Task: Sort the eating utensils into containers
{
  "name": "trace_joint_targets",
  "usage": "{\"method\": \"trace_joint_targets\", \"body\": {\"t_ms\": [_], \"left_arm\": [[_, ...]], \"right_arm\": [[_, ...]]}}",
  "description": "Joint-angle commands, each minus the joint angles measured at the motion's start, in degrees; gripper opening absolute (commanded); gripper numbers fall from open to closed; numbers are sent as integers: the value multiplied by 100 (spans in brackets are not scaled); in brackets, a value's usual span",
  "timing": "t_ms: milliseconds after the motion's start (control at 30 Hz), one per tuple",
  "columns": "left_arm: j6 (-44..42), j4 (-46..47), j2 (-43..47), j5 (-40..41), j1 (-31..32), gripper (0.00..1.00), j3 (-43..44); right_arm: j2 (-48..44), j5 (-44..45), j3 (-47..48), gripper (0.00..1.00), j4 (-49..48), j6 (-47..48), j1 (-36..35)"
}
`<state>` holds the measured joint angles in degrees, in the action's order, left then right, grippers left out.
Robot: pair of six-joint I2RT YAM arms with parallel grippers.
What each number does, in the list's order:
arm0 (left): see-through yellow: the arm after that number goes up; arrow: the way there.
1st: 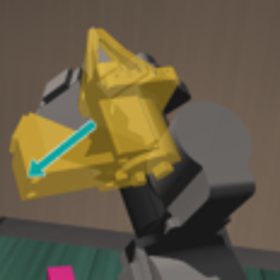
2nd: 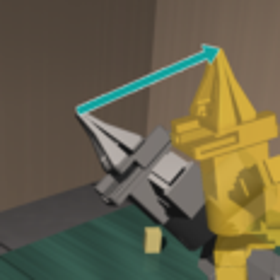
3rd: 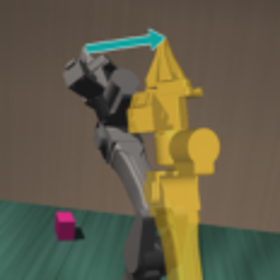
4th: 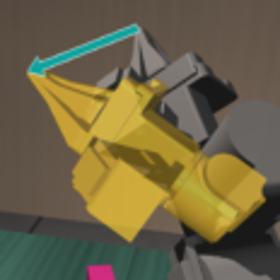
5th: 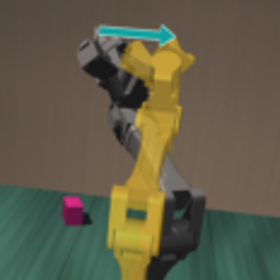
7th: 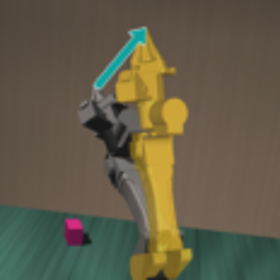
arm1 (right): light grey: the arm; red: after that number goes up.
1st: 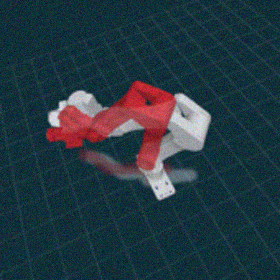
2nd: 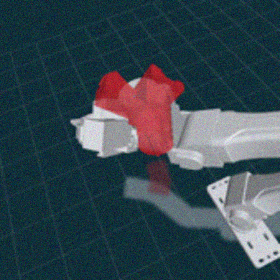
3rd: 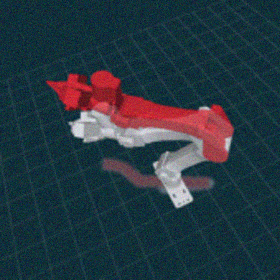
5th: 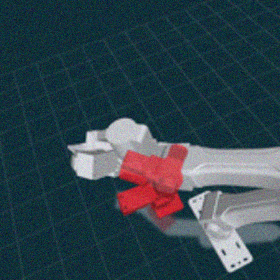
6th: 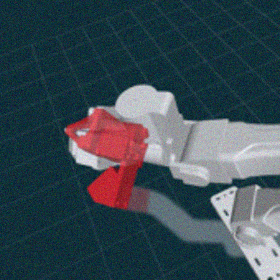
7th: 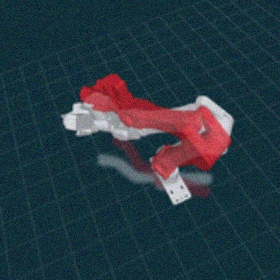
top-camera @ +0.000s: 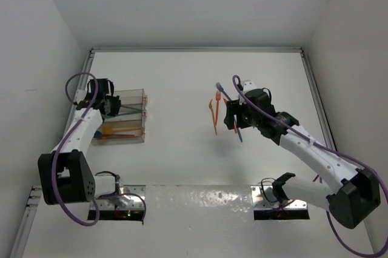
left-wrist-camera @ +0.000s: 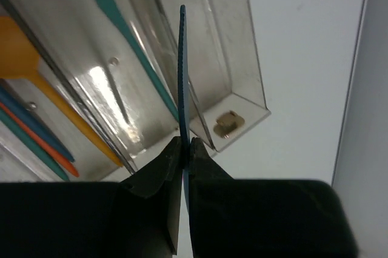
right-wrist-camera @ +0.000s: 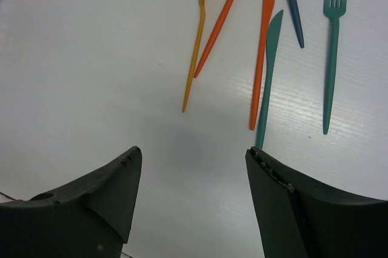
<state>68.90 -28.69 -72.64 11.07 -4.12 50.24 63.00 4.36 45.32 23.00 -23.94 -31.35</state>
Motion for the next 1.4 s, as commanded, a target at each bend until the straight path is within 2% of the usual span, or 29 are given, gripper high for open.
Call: {"method": "trace_joint_targets", "body": {"t_ms": [0,167,233,333,367,433,467,667,733,833,933,1100,1367], "left_arm": [[220,-234,189,298,-247,0,-119],[185,38,137,387,-563,0,-295],[202,126,-4,264,-616,4,-330],[290,109,-206,211,-616,16,-322],[299,135,-224,168,-616,24,-356],[317,241,-233,176,-608,32,-392],[334,276,-224,185,-616,40,-401],[133,338,-251,-42,-616,64,-243],[-69,372,-224,-183,-616,65,-164],[-622,460,-137,-701,-555,66,38],[-1229,399,-5,-703,-204,68,459],[-2301,381,119,-518,980,70,943],[-3102,382,162,-1081,1756,71,1058]], "right_arm": [[-139,153,-32,70,-77,56,-37],[-139,258,-93,70,-68,100,-37],[-130,302,-102,71,-86,118,-37],[-69,302,-67,71,-68,188,-37],[-34,320,-32,71,-59,206,-37],[-16,337,-15,71,-50,223,-37],[19,355,-14,71,-59,224,-37],[133,565,-93,68,-77,250,-29],[256,662,-137,63,-121,329,-11],[536,759,-216,49,-226,434,67],[870,689,-234,38,-322,513,217],[1389,461,-208,35,-314,593,489],[1943,109,-463,37,-253,830,754]]}}
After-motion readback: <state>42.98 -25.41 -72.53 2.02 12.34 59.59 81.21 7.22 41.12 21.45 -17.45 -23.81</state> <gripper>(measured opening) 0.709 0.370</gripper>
